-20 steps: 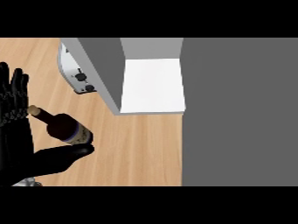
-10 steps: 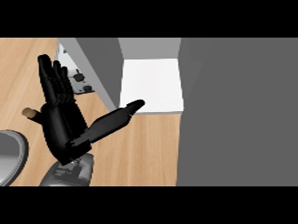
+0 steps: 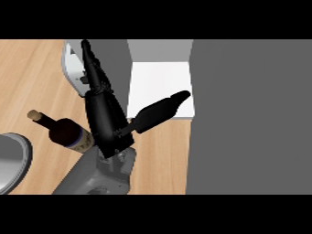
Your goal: Pick up the wine, place it into the cabinet and close the cabinet
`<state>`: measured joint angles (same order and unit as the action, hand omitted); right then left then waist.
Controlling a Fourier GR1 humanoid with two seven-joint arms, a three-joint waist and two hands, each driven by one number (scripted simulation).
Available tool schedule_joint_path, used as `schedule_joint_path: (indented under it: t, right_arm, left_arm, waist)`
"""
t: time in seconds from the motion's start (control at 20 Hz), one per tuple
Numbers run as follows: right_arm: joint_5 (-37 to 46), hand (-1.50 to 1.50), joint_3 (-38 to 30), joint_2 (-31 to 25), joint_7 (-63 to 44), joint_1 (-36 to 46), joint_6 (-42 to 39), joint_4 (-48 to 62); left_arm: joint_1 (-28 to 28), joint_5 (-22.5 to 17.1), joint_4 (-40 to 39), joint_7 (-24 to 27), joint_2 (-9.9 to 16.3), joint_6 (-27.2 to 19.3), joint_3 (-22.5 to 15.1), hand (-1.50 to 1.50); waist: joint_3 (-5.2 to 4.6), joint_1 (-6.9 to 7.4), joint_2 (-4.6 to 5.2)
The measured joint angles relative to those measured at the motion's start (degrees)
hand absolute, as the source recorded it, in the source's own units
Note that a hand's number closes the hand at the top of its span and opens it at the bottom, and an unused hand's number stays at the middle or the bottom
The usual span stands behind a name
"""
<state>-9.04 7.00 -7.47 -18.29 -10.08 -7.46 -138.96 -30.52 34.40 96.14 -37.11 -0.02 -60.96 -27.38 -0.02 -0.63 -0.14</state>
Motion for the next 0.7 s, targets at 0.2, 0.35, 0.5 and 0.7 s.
schedule_joint_path:
  t: [0.2,0.35,0.5,0.7]
  right_arm:
    - [1.2,-1.5,1.3,0.7,-2.9,1.6,1.8,-0.9]
    - [1.3,-1.5,0.7,0.3,-5.5,4.0,2.6,-1.2]
    - [2.2,-1.5,1.6,0.5,-6.7,4.2,3.2,-1.9]
    - [3.6,-1.5,2.8,1.2,-8.2,6.2,4.5,-1.9]
  left_arm:
    - [-2.6,5.7,0.3,-5.7,0.1,-1.7,-0.9,-1.5]
    - [-4.0,10.0,1.1,-9.9,0.1,-1.7,-0.2,-1.5]
    - [-4.2,14.9,2.7,-14.4,0.1,-1.0,0.2,-1.5]
    - [-3.7,21.6,6.2,-21.1,0.1,1.0,0.7,-1.5]
  waist:
    - [0.03,0.24,-0.09]
    - [0.04,0.42,-0.13]
    - [0.05,0.48,-0.2]
    - [0.05,0.65,-0.2]
